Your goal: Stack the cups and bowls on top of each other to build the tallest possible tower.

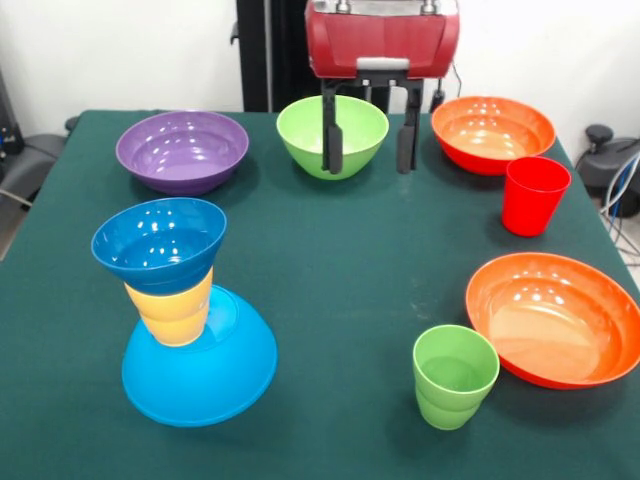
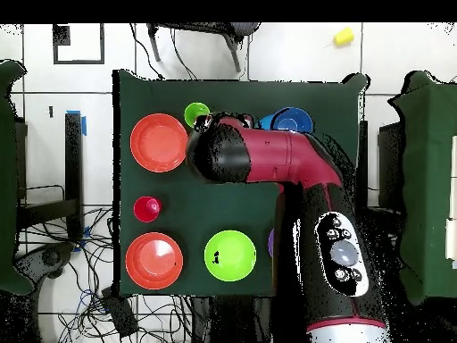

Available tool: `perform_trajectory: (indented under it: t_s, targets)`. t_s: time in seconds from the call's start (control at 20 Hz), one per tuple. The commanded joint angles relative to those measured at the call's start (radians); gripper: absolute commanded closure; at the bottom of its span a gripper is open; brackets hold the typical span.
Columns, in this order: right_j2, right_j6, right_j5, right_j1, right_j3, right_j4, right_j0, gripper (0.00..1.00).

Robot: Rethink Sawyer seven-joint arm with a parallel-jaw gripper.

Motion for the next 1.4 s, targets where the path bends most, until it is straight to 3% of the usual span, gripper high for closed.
perform_trajectory:
  t_s: [0.05, 0.35, 0.7, 1.0, 1.2, 1.4]
  targets:
    - [0.008, 0.123, -0.04, 0.056, -0.032, 0.006, 0.016, 0.0]
    - [-0.062, 0.187, -0.034, 0.166, -0.151, 0.005, 0.087, 0.0]
    - [-0.141, 0.24, 0.112, 0.29, -0.405, 0.064, 0.179, 0.0]
    - [-0.148, 0.175, 0.171, 0.407, -0.553, 0.074, 0.176, 0.0]
    - [-0.142, 0.111, 0.161, 0.424, -0.582, 0.051, 0.158, 0.0]
    - [-0.193, 0.083, 0.189, 0.424, -0.598, 0.013, 0.168, 0.0]
